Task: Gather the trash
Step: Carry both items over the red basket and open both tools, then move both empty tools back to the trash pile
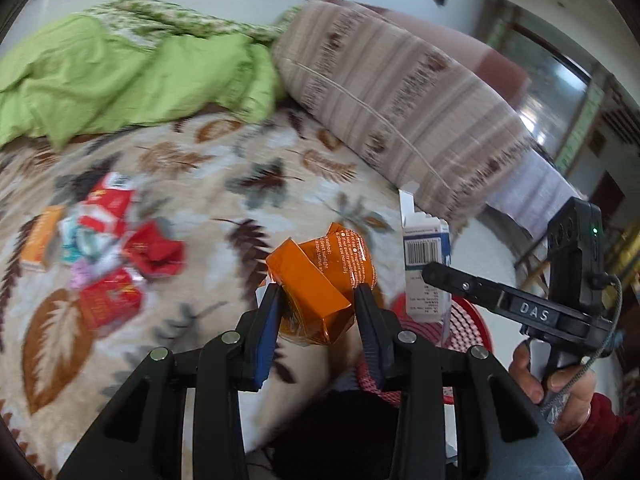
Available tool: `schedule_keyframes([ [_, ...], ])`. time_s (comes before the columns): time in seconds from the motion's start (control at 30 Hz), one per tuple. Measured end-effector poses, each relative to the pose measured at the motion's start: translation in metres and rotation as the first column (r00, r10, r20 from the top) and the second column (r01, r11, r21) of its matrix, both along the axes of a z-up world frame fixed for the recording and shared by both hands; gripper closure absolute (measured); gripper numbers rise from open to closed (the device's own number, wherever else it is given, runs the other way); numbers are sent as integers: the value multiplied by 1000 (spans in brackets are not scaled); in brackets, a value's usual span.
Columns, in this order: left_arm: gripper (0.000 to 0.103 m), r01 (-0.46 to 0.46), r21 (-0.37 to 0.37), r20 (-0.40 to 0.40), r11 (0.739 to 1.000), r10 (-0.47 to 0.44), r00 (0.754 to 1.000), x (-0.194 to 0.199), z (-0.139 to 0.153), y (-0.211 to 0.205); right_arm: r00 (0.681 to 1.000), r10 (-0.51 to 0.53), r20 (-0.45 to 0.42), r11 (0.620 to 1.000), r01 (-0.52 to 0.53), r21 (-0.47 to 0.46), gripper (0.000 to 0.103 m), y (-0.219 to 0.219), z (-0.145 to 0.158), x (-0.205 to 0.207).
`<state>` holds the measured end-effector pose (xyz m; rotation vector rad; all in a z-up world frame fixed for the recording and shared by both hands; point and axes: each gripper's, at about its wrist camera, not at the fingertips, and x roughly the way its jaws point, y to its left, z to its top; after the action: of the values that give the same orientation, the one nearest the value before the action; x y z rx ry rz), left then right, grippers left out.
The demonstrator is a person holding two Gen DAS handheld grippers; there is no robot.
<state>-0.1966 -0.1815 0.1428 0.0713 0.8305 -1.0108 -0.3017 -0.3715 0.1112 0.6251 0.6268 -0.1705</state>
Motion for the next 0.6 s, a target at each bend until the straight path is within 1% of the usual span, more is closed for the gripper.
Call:
schedule_keyframes([
  [0.1,67,93,19,-15,995,-93,996,-22,-4,-35,996,-85,-20,996,84,-10,62,-28,-4,-35],
  [0.23,67,214,56,-44,975,-211,976,-52,-16,-83,983,-176,-55,984,176,2,62,-57,-13,-69],
  [0.33,67,272,85,-56,959,-268,962,-70,-28,-109,968,-235,-84,971,237,12,62,-75,-20,-90],
  [0.4,65,294,99,-69,951,-288,955,-76,-34,-122,961,-259,-99,965,261,13,61,-82,-26,-103],
  [0.47,56,319,112,-89,941,-310,947,-82,-39,-132,951,-284,-118,958,287,5,61,-87,-29,-110],
  [0.5,53,324,113,-88,939,-316,945,-83,-40,-134,949,-290,-125,956,293,3,58,-89,-31,-113],
  [0.53,43,324,116,-83,939,-316,945,-85,-40,-134,945,-298,-132,953,301,5,53,-92,-33,-116],
  [0.57,37,320,115,-82,941,-312,947,-85,-40,-133,942,-307,-133,951,310,3,50,-93,-34,-119],
  [0.6,37,314,110,-80,943,-306,949,-83,-39,-132,939,-316,-135,948,318,-4,44,-94,-34,-121],
])
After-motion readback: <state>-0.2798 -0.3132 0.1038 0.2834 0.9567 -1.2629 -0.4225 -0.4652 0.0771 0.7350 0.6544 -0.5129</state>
